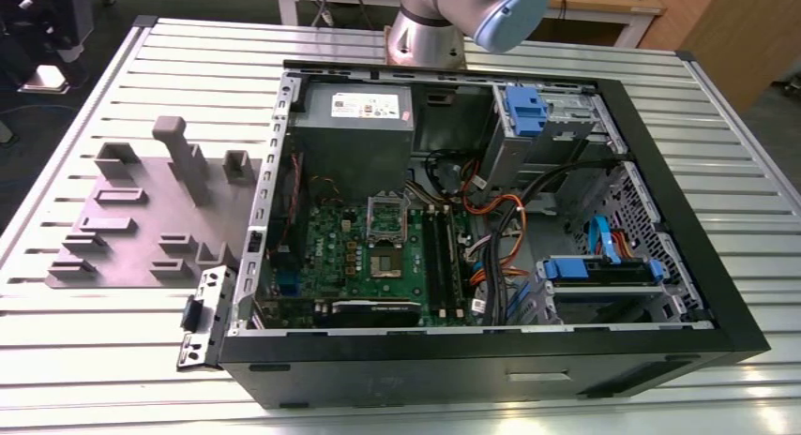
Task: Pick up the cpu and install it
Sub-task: 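Pick up the cpu and move it towards the insertion slot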
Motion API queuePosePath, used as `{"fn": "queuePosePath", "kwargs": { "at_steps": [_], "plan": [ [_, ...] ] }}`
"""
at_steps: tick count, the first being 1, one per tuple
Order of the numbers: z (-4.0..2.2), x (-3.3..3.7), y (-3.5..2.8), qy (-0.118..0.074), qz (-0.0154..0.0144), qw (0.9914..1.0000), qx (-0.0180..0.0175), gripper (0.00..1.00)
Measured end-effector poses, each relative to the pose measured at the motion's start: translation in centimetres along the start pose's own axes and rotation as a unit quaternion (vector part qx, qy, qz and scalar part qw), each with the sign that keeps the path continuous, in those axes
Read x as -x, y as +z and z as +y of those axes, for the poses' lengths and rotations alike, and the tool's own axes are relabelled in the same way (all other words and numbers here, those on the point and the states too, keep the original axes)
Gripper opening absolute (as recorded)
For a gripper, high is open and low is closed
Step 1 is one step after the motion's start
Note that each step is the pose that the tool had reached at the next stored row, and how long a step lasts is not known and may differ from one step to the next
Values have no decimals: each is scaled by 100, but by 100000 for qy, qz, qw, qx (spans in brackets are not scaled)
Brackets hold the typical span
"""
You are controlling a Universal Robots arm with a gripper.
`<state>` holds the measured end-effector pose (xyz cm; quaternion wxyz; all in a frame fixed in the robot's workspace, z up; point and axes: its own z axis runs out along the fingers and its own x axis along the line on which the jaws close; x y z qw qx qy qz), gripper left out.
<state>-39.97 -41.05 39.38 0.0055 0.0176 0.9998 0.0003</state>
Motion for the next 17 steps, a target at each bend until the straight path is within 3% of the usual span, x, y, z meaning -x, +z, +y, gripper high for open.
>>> {"fn": "queuePosePath", "kwargs": {
  "at_steps": [17],
  "plan": [
    [1,40,0,-2,0,100000,0,47]
  ]
}}
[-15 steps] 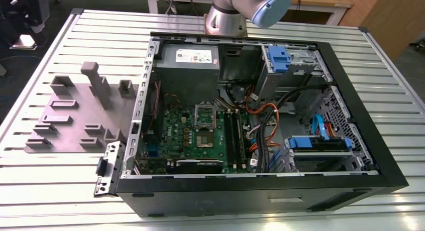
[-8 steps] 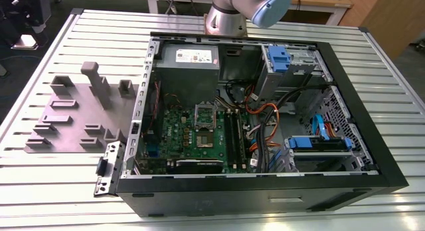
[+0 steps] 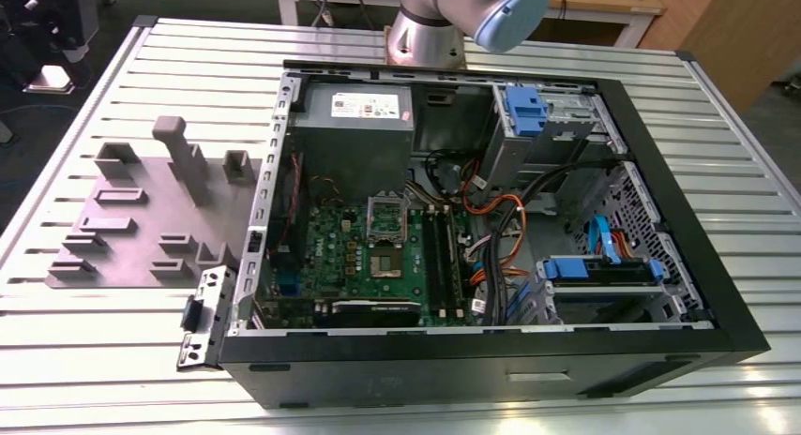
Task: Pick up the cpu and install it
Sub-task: 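Pick up the cpu and move it towards the insertion slot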
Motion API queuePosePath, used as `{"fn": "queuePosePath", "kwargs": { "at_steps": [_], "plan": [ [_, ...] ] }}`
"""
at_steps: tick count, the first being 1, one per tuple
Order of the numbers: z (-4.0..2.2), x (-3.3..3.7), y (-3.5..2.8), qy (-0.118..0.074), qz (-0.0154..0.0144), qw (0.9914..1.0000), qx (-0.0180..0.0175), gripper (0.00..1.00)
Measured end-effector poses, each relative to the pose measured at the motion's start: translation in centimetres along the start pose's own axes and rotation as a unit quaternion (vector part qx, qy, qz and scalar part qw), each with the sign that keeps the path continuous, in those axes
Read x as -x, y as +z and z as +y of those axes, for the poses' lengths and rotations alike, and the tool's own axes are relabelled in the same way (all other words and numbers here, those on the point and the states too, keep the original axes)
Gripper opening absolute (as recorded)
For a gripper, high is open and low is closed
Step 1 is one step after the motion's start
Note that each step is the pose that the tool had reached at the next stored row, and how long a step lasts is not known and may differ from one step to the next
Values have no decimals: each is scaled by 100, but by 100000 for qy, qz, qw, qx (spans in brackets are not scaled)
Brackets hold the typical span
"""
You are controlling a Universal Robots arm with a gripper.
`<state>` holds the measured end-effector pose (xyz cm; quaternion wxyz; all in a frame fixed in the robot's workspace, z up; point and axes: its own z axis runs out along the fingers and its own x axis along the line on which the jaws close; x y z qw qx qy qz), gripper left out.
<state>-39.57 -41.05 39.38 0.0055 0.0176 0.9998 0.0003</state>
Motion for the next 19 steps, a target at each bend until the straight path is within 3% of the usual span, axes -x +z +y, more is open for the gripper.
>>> {"fn": "queuePosePath", "kwargs": {
  "at_steps": [19],
  "plan": [
    [2,61,1,4,0,100000,1,47]
  ]
}}
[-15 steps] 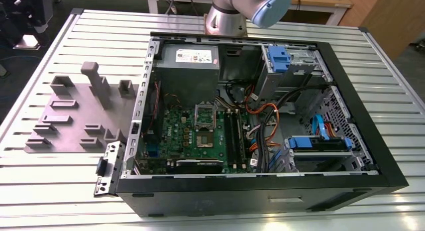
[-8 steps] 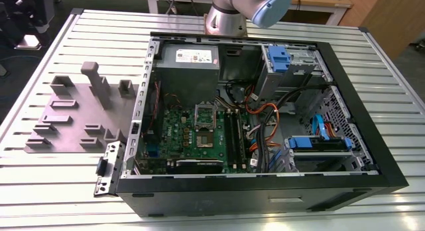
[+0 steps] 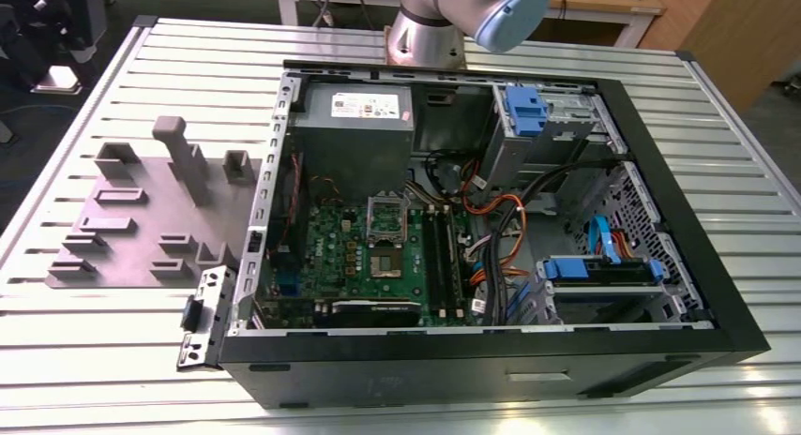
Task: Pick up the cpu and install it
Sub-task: 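Pick up the cpu and move it towards the insertion slot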
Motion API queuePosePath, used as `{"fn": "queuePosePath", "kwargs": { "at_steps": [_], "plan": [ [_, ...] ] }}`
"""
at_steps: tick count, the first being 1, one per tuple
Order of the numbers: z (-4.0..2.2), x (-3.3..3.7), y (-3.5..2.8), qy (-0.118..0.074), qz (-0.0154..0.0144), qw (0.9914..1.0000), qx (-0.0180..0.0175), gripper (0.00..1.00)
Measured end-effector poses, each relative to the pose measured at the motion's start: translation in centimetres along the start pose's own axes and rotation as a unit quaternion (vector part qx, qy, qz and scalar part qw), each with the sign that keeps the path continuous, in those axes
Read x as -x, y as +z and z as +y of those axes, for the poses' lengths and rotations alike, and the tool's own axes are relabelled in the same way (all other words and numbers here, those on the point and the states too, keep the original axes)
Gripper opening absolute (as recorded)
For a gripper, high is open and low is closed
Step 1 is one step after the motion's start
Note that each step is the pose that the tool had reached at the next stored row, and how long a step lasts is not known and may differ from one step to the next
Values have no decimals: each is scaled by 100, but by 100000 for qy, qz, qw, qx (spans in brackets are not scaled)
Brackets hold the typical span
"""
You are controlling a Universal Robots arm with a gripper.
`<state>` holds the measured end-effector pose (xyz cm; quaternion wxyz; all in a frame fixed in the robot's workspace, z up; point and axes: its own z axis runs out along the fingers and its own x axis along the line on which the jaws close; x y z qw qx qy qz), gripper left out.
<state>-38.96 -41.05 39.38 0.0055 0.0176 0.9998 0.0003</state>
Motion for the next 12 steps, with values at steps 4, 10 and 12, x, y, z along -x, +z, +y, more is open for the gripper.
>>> {"fn": "queuePosePath", "kwargs": {
  "at_steps": [4,10,12],
  "plan": [
    [-9,9,0,44,6,100000,-5,47],
    [-35,17,0,245,0,100000,-3,47],
    [-35,25,-1,252,6,100000,-6,47]
  ]
}}
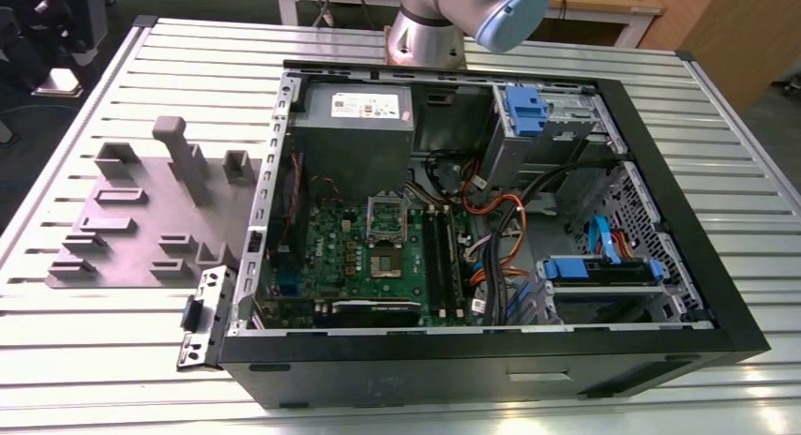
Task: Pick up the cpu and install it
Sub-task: 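Pick up the cpu and move it towards the insertion slot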
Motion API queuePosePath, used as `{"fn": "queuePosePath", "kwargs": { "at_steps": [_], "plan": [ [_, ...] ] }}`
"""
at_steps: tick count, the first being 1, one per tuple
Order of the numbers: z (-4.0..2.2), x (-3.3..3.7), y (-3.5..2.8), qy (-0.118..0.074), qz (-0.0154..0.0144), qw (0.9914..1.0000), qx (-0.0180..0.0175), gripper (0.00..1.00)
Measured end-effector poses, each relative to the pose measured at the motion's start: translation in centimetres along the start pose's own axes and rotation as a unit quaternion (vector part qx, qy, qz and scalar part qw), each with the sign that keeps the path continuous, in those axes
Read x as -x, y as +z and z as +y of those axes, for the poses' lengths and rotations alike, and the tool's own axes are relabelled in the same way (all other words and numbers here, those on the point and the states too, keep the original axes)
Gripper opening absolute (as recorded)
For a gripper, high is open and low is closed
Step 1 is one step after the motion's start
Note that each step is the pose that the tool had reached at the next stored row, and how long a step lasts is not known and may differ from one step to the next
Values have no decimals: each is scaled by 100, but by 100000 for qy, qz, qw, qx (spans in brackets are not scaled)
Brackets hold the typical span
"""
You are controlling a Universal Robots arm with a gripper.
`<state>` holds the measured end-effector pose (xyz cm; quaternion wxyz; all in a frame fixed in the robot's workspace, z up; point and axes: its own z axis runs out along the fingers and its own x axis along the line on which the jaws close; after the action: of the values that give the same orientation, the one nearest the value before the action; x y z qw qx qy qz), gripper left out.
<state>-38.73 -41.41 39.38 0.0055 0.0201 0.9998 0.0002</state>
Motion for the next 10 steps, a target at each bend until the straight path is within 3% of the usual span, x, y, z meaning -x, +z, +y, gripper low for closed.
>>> {"fn": "queuePosePath", "kwargs": {
  "at_steps": [10],
  "plan": [
    [1,39,1,-2,-7,100000,5,47]
  ]
}}
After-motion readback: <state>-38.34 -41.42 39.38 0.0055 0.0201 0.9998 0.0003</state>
